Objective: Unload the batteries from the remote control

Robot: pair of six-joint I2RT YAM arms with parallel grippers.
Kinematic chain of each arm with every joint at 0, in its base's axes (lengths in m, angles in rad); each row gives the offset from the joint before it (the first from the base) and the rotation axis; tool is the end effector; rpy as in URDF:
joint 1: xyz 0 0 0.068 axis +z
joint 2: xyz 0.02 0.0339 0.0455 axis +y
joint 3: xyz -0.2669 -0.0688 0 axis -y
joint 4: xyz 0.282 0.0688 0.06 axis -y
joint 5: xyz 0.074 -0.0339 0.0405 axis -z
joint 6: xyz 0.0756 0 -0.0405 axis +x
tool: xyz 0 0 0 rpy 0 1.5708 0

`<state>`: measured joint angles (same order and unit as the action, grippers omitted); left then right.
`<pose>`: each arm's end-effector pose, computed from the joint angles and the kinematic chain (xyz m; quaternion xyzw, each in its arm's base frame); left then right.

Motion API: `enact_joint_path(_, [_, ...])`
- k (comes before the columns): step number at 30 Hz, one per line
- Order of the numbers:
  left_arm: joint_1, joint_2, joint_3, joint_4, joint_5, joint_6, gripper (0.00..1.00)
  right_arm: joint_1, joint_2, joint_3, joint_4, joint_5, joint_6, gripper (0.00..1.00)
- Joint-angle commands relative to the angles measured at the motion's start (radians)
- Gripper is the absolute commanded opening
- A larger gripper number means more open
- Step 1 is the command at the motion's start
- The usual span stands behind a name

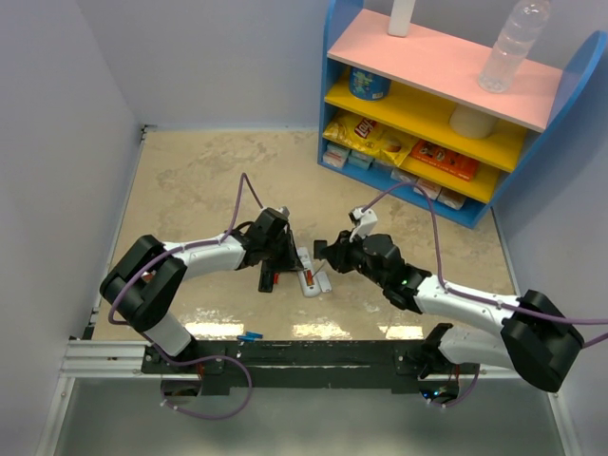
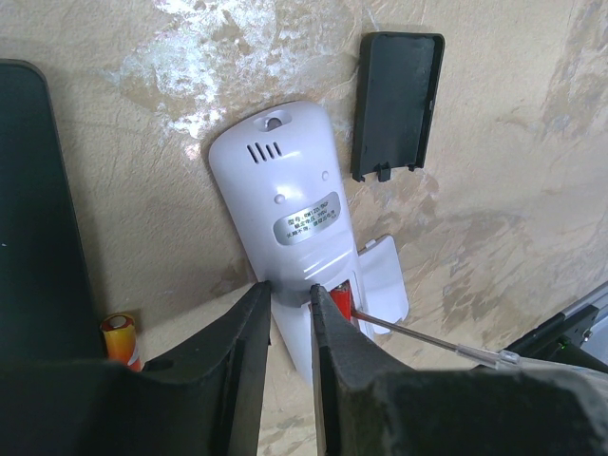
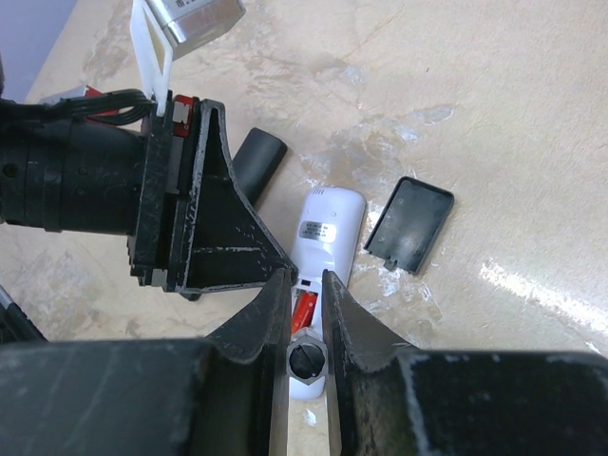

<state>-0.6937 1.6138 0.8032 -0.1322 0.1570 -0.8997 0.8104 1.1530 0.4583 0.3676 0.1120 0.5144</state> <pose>0.2666 -0.2371 0.0968 -0.0734 0.9456 -0.2723 0.1619 0.2184 0.2173 0.1751 -0.0874 0.8075 0.3218 0.4866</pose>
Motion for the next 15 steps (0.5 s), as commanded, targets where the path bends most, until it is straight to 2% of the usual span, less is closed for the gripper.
enact_joint_path(1, [-0.01,0.015,-0.021,-0.007,0.01,-0.01,0.27,-0.005,0.02,0.025,0.036,-0.005,-0.007,0.0])
enact_joint_path(15, [-0.01,0.02,-0.041,0.032,0.055,-0.027,0.27,-0.013,0.065,-0.043,0.183,-0.029,0.038,0.0])
